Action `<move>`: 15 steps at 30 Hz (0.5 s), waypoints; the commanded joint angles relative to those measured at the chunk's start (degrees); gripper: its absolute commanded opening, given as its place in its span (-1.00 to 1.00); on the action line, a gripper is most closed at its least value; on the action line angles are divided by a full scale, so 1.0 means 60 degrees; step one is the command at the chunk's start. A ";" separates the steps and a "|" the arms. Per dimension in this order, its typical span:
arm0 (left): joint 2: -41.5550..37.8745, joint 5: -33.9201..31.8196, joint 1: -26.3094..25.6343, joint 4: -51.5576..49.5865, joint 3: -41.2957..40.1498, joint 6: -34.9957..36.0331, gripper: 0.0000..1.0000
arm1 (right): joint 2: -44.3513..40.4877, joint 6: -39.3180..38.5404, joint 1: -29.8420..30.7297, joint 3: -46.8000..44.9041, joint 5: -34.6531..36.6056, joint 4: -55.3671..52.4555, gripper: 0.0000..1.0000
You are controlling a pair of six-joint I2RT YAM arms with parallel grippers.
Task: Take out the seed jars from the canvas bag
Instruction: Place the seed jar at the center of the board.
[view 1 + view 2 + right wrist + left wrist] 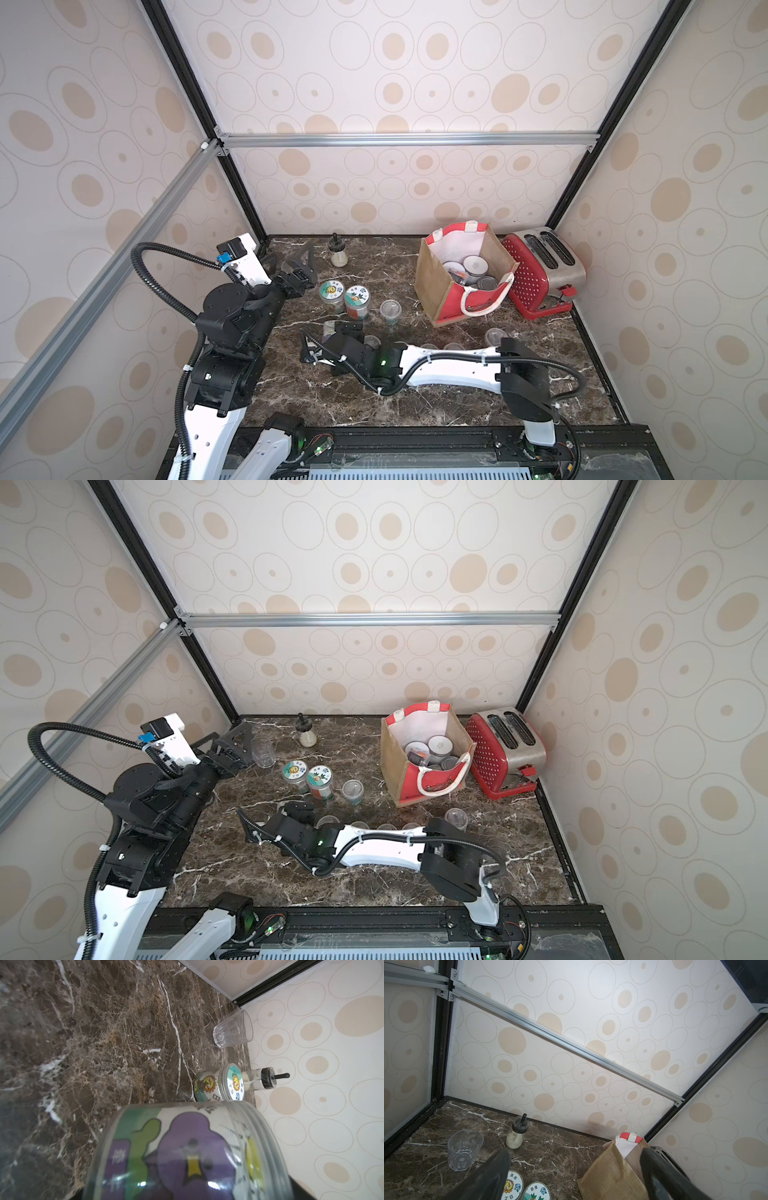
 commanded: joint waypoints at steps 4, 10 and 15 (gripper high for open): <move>-0.0089 -0.0095 0.0044 -0.0191 0.0383 0.0259 0.97 | 0.1915 -0.1372 0.0014 0.1661 0.1385 0.1153 0.37; -0.0053 0.0025 0.0043 -0.0163 0.0377 0.0276 0.97 | 0.3541 -0.2388 -0.0129 0.2649 0.2239 0.1970 0.37; -0.0053 0.0083 0.0035 -0.0025 0.0242 0.0234 0.97 | 0.4262 -0.2898 -0.0322 0.3052 0.2374 0.2213 0.37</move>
